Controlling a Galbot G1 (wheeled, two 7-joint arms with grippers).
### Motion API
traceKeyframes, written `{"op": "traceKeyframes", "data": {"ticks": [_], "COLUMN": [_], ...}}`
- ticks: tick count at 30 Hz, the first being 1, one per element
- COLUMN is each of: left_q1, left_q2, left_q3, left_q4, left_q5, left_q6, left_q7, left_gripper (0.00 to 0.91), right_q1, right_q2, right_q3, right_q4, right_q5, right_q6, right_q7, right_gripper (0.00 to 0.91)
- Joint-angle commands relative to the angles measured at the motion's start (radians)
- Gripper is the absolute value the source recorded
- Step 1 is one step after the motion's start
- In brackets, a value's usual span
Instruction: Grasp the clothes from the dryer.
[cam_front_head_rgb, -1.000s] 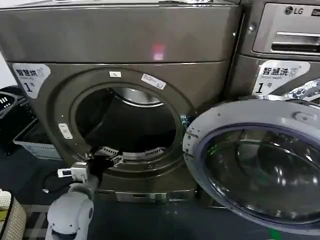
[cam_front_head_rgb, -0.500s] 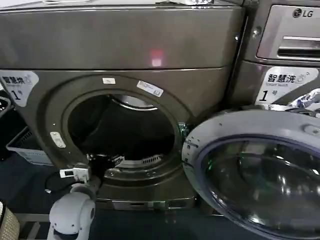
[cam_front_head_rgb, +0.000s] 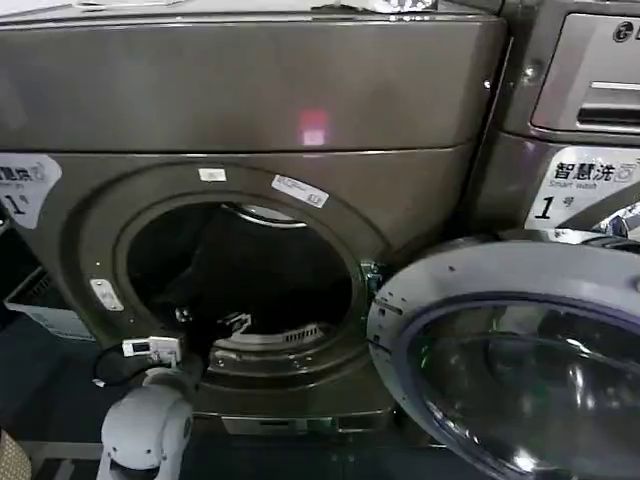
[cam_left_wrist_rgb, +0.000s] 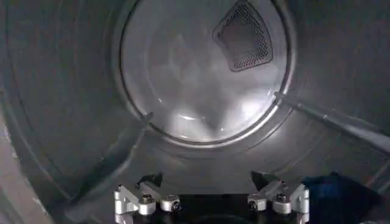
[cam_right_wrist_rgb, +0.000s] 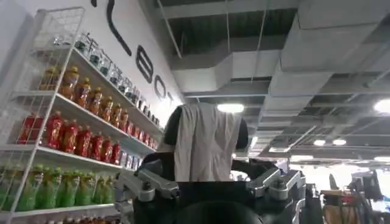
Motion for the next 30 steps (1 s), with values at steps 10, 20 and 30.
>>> {"op": "traceKeyframes", "data": {"ticks": [10,20,30], "left_q1": [-0.011,-0.160,-0.401], "left_q2": [-0.013,-0.027,-0.011], "left_q3": [0.025,0.045,0.034], "left_q4": [0.020,0.177,0.367], "left_q5": [0.037,0.320,0.948], "left_q6": [0.049,0.049,-0.324], "left_q7": [0.000,0.212,0.942], "left_gripper": [0.907,0.907,0.907], "right_q1": [-0.007,0.001,-0.004], "right_q2": [0.010,0.022,0.021], "right_q3": [0.013,0.000,-0.013], "right_q4": [-0.011,0.014,0.023], "right_q5": [-0.002,-0.003,-0.003], "right_q6": [0.029,0.033,0.034], "right_q7": [-0.002,-0.005,-0.011], "right_gripper": [0.907,0.907,0.907]}}
